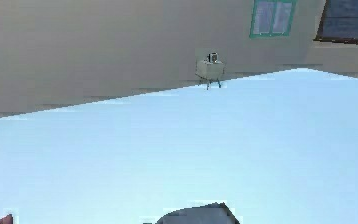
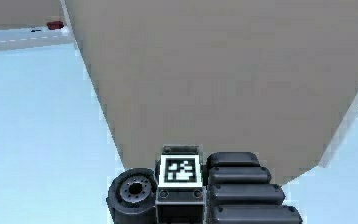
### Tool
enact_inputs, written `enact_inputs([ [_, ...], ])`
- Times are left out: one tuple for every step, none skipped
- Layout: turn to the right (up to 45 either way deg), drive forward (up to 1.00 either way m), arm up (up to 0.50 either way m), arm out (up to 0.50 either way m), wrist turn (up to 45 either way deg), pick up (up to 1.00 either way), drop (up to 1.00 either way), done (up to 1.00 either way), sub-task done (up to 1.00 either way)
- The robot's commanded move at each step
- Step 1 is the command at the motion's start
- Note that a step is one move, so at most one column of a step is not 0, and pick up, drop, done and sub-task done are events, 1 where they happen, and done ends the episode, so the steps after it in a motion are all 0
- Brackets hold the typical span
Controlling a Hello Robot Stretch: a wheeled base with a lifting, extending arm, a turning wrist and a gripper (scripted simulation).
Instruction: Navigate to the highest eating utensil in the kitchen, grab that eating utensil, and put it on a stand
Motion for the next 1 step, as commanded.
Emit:
enact_inputs([
  [0.0, 1.0, 0.0, 0.0, 0.0, 0.0, 0.0, 0.0, 0.0],
])
